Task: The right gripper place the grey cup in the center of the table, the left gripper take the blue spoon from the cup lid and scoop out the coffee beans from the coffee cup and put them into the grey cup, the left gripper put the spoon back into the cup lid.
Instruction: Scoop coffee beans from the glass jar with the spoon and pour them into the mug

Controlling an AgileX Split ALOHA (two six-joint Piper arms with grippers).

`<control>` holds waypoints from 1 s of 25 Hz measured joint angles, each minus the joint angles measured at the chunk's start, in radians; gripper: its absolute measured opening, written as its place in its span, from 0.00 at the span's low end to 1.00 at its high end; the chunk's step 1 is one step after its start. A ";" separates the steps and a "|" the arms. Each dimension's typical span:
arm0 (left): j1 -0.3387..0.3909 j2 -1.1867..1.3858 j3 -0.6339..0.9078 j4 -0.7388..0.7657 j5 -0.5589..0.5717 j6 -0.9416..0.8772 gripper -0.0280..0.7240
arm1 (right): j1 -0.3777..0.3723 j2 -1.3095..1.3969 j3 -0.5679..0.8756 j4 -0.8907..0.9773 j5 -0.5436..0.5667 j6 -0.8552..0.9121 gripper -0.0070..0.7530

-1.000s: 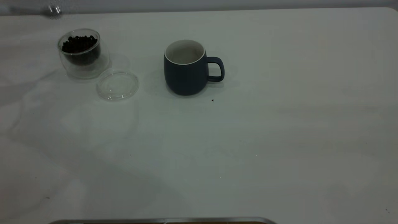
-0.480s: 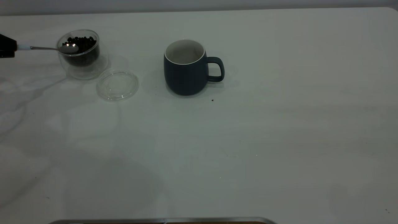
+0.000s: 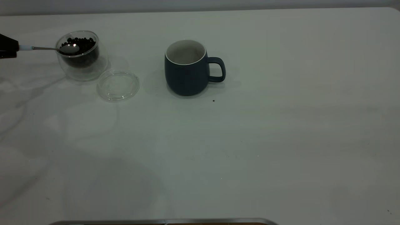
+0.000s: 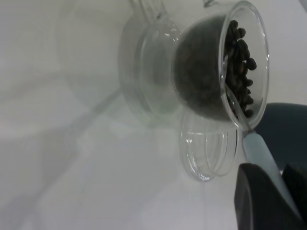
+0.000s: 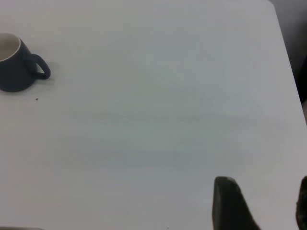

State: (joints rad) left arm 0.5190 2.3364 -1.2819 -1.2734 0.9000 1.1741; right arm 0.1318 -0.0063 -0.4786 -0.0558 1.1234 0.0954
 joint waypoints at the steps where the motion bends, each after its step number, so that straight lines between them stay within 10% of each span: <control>1: -0.004 0.007 0.000 -0.007 -0.002 0.000 0.22 | 0.000 0.000 0.000 0.000 0.000 0.000 0.50; 11: -0.071 0.047 -0.003 -0.056 -0.035 0.025 0.22 | 0.000 0.000 0.000 0.000 0.000 0.001 0.50; 25: 0.011 0.054 -0.003 -0.110 0.069 0.026 0.22 | 0.000 0.000 0.000 0.000 0.000 0.001 0.50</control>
State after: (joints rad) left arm 0.5300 2.3902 -1.2847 -1.3837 0.9694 1.1997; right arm 0.1318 -0.0063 -0.4786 -0.0558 1.1234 0.0964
